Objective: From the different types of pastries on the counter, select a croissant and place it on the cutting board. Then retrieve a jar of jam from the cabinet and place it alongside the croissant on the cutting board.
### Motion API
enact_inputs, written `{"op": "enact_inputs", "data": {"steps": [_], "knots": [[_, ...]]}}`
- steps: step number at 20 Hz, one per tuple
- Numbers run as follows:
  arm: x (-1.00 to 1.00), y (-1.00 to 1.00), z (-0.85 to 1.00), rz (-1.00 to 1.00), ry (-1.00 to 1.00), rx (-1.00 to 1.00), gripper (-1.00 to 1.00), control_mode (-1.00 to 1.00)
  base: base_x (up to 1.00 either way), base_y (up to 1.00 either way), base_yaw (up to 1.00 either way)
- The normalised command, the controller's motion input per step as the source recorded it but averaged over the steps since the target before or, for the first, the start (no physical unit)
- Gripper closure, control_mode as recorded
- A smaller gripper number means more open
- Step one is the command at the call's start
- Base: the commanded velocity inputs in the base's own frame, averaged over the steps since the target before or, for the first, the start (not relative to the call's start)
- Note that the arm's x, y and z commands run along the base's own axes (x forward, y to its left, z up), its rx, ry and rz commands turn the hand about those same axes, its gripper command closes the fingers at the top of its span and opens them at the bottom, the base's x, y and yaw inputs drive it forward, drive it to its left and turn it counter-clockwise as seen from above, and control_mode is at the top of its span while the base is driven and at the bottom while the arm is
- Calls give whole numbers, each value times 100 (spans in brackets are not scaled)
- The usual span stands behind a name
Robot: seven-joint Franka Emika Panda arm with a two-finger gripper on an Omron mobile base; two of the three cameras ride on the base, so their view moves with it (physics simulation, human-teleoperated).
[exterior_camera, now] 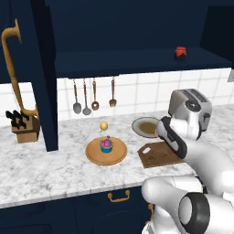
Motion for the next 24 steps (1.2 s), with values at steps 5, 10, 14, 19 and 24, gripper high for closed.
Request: {"op": "enact_inputs", "data": {"steps": [5,10,14,19,24], "knots": [[-38,19,-29,4,-6,-3,100,-100,0,0,0],[-27,8,-10,3,-2,-1,100,-100,0,0,0],[-23,3,-8,4,-3,0,100,-100,0,0,0],[-7,19,-32,5,-2,-6,100,-100,0,0,0],[0,22,-50,6,-2,-8,100,-100,0,0,0]]}}
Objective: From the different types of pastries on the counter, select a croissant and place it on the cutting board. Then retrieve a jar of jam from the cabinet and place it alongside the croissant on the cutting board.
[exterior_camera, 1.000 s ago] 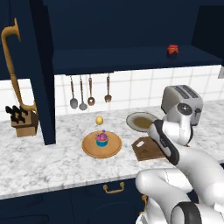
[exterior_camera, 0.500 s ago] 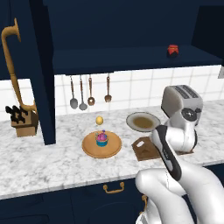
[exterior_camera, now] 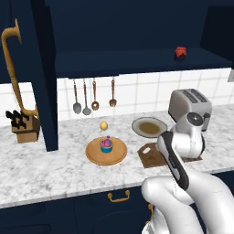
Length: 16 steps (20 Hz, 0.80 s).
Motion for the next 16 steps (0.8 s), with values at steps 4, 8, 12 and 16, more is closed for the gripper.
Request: {"op": "enact_inputs", "data": {"steps": [4,8,12,16], "knots": [[8,21,-85,7,0,-10,100,-100,0,0,0],[27,13,-95,7,-4,-7,100,-100,0,0,0],[34,2,-92,12,-24,0,100,-100,0,0,0],[23,27,-98,12,-16,-4,100,-100,0,0,0]]}}
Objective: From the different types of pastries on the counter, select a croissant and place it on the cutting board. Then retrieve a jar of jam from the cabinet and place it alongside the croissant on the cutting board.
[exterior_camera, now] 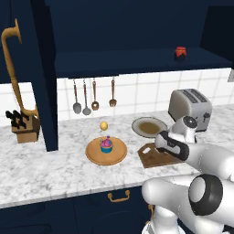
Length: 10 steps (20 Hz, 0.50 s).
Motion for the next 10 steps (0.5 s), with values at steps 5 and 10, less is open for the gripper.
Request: {"op": "enact_inputs", "data": {"steps": [5,10], "knots": [[2,40,-62,9,0,-3,-100,-100,0,0,0],[0,2,0,4,0,0,-100,-100,0,0,0]]}}
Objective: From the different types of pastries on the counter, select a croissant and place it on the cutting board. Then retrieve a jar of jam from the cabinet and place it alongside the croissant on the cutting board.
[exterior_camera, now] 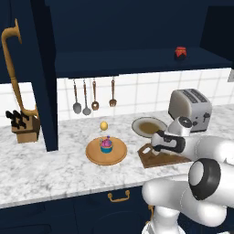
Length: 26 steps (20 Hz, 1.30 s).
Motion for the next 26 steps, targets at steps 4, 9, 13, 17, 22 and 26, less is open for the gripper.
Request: {"op": "enact_inputs", "data": {"steps": [4,9,13,17,22,26], "knots": [[0,1,1,2,0,0,-100,-100,0,0,0],[0,1,43,0,0,0,-100,-100,0,0,0],[-6,0,82,-2,-5,0,-100,-100,0,0,0],[-33,-4,72,-12,-20,0,-100,-100,0,0,0],[-66,-16,94,-24,-26,0,-100,-100,0,0,0],[-62,-11,98,-34,-10,0,-100,-100,0,0,0]]}}
